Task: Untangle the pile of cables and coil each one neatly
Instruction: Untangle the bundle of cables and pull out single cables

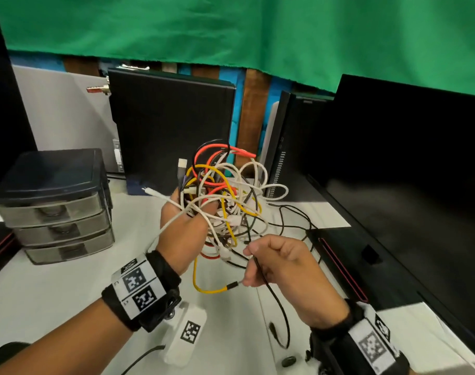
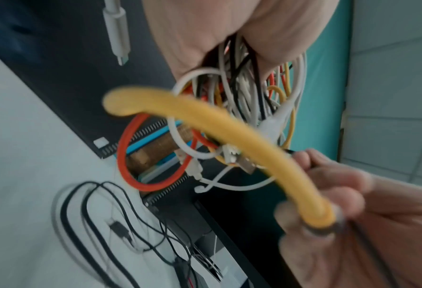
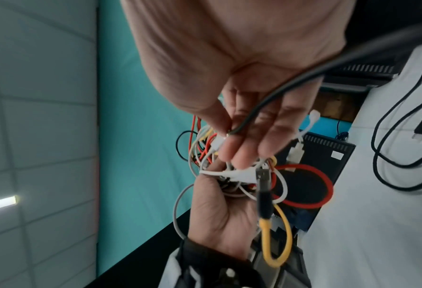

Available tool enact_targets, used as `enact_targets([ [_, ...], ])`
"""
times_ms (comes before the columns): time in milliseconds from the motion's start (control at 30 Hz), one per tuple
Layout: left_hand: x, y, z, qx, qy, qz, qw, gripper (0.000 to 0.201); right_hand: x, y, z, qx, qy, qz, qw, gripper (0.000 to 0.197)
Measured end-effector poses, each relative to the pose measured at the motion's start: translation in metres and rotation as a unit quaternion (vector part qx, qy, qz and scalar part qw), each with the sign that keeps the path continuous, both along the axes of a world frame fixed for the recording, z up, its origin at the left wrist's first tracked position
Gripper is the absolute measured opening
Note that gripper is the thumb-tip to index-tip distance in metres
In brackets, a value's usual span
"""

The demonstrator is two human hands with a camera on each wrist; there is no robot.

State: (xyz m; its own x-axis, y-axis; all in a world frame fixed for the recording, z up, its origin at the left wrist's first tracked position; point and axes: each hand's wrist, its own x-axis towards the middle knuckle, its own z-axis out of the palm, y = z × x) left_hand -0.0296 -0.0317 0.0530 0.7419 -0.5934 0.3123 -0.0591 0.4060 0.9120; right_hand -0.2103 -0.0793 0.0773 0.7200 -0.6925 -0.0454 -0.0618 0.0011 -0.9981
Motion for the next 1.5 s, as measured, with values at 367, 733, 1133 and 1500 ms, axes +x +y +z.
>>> enact_targets([
  [367,-0.010,0.001,-0.010,0.045,0.062,-0.210,0.975,0.043,-0.002,-0.009,0.000,-0.060,-0.057,-0.153,0.985,0.016],
  [733,0.007,0.006,0.007,0.018,0.128,-0.270,0.954,0.030,-0.020,-0.029,0.010,-0.175,0.100,0.039,0.979,0.029],
  [1133,0.004,0.012,0.011,0.048,0.177,-0.370,0.911,0.071,-0.021,-0.043,0.007,-0.035,0.065,0.077,0.994,0.031],
  [1500,0.003,0.020,0.012,0.071,0.157,-0.404,0.899,0.065,-0.026,-0.061,0.010,-0.093,0.019,-0.097,0.991,0.015],
])
